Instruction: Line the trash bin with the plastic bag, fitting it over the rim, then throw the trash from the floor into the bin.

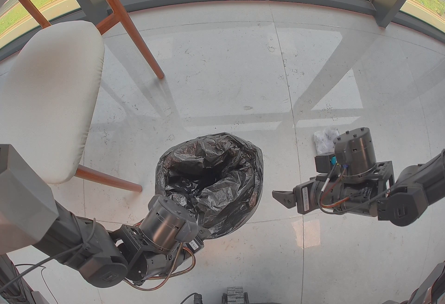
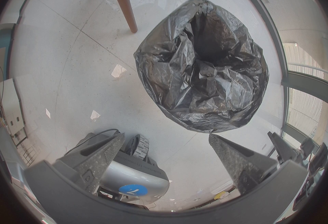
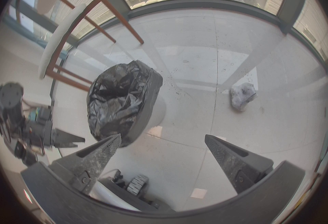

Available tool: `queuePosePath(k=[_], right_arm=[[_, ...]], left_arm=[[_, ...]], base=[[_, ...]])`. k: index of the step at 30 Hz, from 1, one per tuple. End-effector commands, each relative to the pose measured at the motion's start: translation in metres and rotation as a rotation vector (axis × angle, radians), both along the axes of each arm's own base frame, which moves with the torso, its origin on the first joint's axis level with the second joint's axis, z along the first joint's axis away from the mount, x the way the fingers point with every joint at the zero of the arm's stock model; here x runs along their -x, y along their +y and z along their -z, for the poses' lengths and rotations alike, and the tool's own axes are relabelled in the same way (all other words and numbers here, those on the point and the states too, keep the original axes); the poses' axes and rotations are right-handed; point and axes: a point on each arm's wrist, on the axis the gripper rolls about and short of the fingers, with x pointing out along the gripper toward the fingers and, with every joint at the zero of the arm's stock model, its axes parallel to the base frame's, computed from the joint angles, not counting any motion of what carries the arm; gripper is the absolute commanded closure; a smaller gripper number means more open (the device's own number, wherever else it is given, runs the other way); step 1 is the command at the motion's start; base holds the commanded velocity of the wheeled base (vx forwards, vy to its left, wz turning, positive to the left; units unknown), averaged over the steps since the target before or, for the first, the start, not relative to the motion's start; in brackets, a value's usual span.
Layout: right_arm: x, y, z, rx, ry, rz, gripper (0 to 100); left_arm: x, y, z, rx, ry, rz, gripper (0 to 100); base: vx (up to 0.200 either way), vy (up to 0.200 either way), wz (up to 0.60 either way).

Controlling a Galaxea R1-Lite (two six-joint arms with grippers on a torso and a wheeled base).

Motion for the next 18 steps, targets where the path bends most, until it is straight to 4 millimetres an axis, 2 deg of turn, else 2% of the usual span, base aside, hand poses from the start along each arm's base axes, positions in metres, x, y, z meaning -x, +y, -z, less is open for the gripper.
queuePosePath(k=[1, 5, 10, 18], right_arm=[[-0.017, 0.026, 0.01, -0.057, 0.043, 0.032, 0], [-0.019, 0.042, 0.021, -0.098, 0.093, 0.057, 0], [-0.016, 0.053, 0.037, -0.091, 0.137, 0.055, 0], [-0.021, 0.057, 0.049, -0.071, 0.156, 0.059, 0]], left_arm=[[0.001, 0.004, -0.012, 0.019, -0.042, -0.026, 0], [-0.001, 0.008, -0.02, 0.041, -0.062, -0.043, 0], [-0.002, 0.01, -0.02, 0.043, -0.063, -0.052, 0], [-0.005, 0.011, -0.021, 0.045, -0.068, -0.064, 0]], base=[[0.0, 0.0, 0.0], [0.0, 0.0, 0.0], [0.0, 0.0, 0.0], [0.0, 0.0, 0.0]])
